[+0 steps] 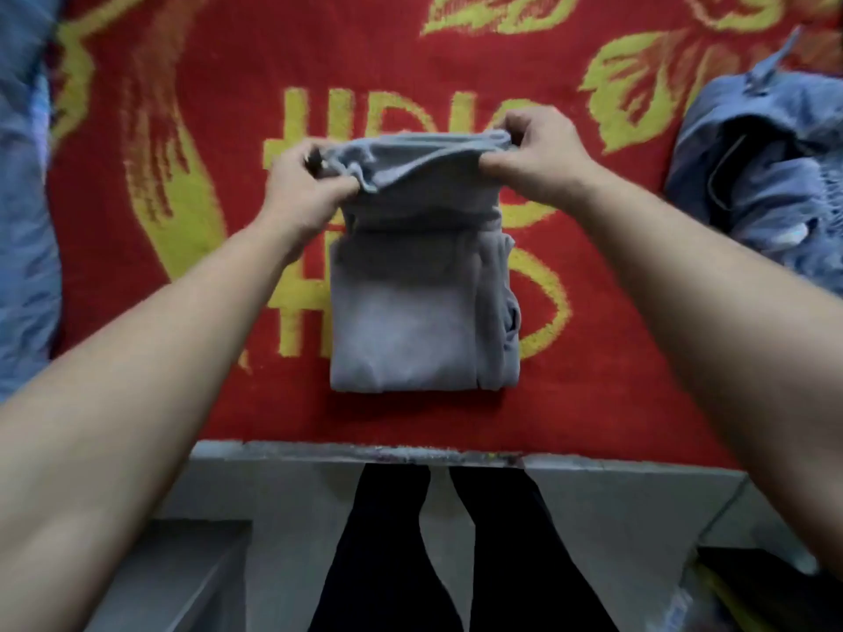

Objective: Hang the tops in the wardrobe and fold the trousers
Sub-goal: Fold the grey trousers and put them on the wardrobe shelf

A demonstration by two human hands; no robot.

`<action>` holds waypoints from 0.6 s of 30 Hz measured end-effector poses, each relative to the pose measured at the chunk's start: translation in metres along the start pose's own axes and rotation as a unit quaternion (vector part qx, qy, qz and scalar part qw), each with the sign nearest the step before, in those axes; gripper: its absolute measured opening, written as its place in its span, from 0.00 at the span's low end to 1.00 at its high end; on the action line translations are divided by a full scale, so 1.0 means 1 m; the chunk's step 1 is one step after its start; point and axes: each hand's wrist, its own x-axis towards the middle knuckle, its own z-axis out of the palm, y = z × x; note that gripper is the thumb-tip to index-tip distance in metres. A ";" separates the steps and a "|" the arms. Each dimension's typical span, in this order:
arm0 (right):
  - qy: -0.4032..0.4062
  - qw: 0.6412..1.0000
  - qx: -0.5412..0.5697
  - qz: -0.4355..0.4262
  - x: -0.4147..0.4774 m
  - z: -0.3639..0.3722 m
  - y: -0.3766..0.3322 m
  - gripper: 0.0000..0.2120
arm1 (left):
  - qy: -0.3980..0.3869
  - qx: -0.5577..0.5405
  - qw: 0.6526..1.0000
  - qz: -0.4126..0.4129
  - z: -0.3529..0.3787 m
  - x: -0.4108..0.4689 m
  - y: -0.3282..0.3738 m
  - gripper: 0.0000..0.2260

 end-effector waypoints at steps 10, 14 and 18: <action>-0.087 0.916 -0.343 -0.190 -0.171 0.069 0.056 0.15 | -0.138 0.436 0.865 0.210 -0.010 -0.150 -0.094 0.13; -0.162 0.871 -0.425 -0.185 -0.200 0.108 0.073 0.16 | -0.186 0.487 0.816 0.250 -0.006 -0.173 -0.128 0.11; -0.253 0.847 -0.450 -0.128 -0.201 0.118 0.080 0.27 | -0.232 0.503 0.813 0.181 -0.001 -0.173 -0.141 0.13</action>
